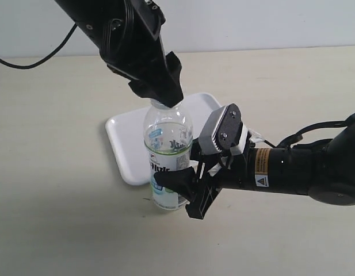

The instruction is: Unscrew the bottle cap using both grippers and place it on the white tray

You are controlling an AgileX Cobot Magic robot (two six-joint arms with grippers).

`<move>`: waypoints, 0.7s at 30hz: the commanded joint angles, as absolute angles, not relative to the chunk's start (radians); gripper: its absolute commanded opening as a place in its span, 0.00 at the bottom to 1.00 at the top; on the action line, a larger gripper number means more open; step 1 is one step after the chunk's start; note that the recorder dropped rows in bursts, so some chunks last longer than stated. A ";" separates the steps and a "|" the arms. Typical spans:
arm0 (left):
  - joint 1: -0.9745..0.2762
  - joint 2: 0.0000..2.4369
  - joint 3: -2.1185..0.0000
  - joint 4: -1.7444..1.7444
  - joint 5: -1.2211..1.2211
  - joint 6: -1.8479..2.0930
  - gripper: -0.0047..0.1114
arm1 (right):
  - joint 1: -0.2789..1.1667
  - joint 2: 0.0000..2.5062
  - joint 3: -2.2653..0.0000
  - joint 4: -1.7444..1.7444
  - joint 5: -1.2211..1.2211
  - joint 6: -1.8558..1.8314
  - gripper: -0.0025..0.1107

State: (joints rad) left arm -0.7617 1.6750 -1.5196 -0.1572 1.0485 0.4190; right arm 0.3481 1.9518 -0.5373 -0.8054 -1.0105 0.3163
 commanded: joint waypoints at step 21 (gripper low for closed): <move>-0.766 1.684 -1.647 -0.141 1.160 0.392 0.65 | 0.349 1.954 -0.538 -0.821 -0.981 0.153 0.02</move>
